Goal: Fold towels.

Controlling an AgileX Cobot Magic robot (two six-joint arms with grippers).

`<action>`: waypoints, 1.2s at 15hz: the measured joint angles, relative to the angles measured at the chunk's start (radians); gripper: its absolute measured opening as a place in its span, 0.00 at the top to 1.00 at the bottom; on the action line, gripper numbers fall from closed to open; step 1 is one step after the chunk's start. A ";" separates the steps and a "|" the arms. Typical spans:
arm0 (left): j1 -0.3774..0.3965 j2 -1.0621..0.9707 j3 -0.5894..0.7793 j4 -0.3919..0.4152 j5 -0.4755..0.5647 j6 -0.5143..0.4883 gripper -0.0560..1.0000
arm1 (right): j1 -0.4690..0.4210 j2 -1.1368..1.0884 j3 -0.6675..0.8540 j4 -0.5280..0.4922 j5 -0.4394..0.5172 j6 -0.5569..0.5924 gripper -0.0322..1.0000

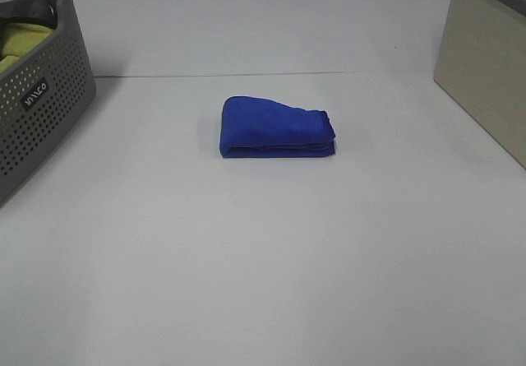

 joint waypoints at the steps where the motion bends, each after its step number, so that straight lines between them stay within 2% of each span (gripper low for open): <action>1: 0.000 0.000 0.000 0.000 0.000 0.000 0.36 | 0.000 0.000 0.000 0.000 0.000 0.000 0.15; 9: 0.001 0.000 0.000 0.000 -0.001 0.000 0.36 | 0.000 0.000 0.000 0.000 -0.001 0.000 0.15; 10: 0.063 -0.001 0.000 -0.001 -0.001 0.000 0.36 | -0.007 0.000 0.000 0.002 -0.001 0.000 0.15; 13: 0.198 -0.049 0.001 -0.001 -0.003 0.000 0.36 | -0.106 -0.048 0.002 0.003 -0.003 0.000 0.15; 18: 0.216 -0.133 0.001 -0.001 -0.003 0.000 0.36 | -0.133 -0.229 0.002 0.004 -0.003 0.000 0.15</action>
